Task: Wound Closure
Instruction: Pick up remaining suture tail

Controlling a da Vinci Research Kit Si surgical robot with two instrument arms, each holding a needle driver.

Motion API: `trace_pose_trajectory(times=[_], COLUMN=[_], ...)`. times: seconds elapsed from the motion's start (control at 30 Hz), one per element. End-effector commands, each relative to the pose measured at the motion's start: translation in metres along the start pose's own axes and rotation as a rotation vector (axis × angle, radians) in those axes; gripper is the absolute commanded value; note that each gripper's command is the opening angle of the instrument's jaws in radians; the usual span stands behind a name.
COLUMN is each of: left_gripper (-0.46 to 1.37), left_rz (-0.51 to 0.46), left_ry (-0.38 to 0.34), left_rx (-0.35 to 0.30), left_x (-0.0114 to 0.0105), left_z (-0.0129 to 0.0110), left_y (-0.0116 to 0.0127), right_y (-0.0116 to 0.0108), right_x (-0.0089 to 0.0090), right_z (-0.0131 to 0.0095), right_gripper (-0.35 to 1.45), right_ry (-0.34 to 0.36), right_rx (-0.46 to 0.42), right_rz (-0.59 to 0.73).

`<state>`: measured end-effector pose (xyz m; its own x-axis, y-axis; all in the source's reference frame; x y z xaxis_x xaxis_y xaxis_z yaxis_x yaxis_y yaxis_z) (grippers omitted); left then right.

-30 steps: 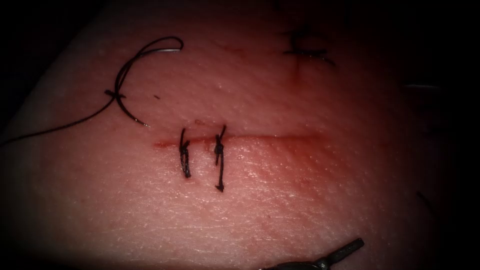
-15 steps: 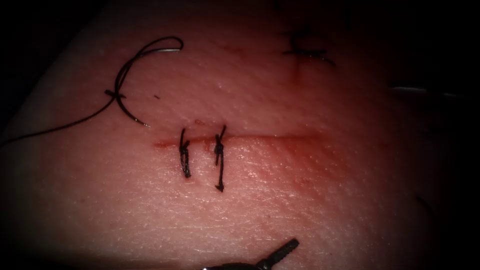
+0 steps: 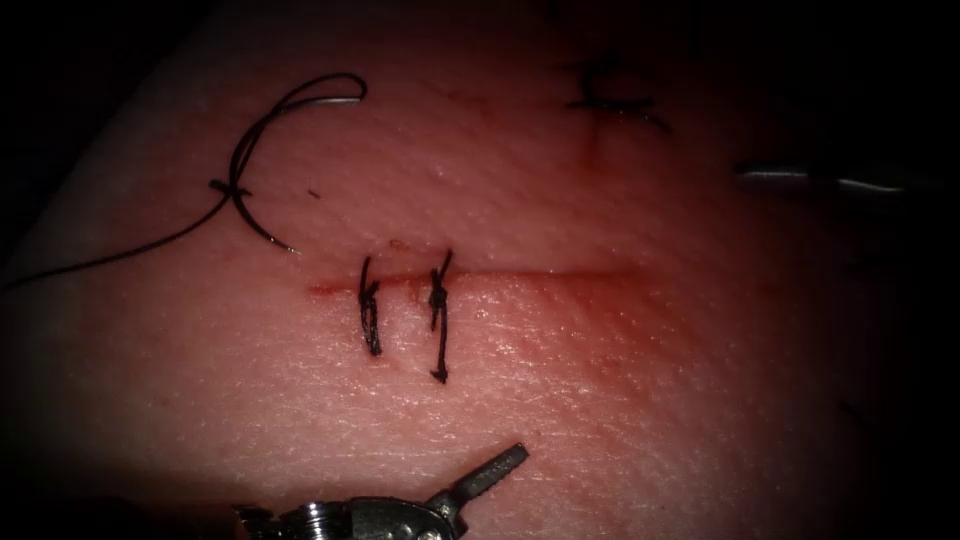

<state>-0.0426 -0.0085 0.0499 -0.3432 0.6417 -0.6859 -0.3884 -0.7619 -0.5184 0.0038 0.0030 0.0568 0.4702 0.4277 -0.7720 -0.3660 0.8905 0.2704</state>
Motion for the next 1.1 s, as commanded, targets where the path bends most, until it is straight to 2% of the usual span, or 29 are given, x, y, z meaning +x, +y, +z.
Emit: trace_pose_trajectory(times=[0.03,0.13,0.27,0.4,0.6,0.77,0.83,0.97,1.03,1.07,1.1], left_gripper=[1.01,0.97,0.78,0.74,0.76,0.77,0.78,0.47,0.57,0.56,0.48], left_rz=[0.012,0.028,0.036,0.087,0.211,0.3,0.355,0.446,0.491,0.507,0.544], left_ry=[0.0,0.012,0.032,0.025,0.004,-0.008,-0.038,-0.12,-0.142,-0.146,-0.161], left_rx=[0.012,0.031,0.059,0.12,0.164,0.182,0.192,0.263,0.273,0.274,0.282], left_x=[0.0001,0.0009,0.0019,0.0023,0.0019,0.0006,-0.0001,-0.0013,-0.0014,-0.0014,-0.0012], left_z=[-0.0001,-0.0011,-0.0027,-0.0035,-0.0031,-0.0023,-0.002,-0.0018,-0.0018,-0.0017,-0.0016], left_y=[-0.0001,-0.0008,-0.0019,-0.0032,-0.0049,-0.0055,-0.0056,-0.006,-0.0059,-0.0059,-0.006], right_y=[0.0,-0.0008,-0.0018,-0.0024,-0.0028,-0.0032,-0.0033,-0.0036,-0.0037,-0.0038,-0.0038], right_x=[0.0,0.0001,0.0002,0.0002,0.0003,0.0001,0.0,-0.0001,-0.0001,-0.0001,-0.0001], right_z=[0.0001,0.0013,0.0023,0.0028,0.003,0.0033,0.0033,0.0034,0.0034,0.0034,0.0035], right_gripper=[0.83,0.83,0.82,0.82,0.82,0.82,0.82,0.82,0.82,0.82,0.82], right_ry=[-0.001,0.001,0.001,0.005,0.006,0.007,0.008,0.008,0.009,0.009,0.009], right_rx=[0.015,0.06,0.09,0.096,0.095,0.095,0.095,0.095,0.095,0.095,0.095], right_rz=[-0.006,-0.029,-0.052,-0.069,-0.072,-0.076,-0.077,-0.079,-0.08,-0.08,-0.08])
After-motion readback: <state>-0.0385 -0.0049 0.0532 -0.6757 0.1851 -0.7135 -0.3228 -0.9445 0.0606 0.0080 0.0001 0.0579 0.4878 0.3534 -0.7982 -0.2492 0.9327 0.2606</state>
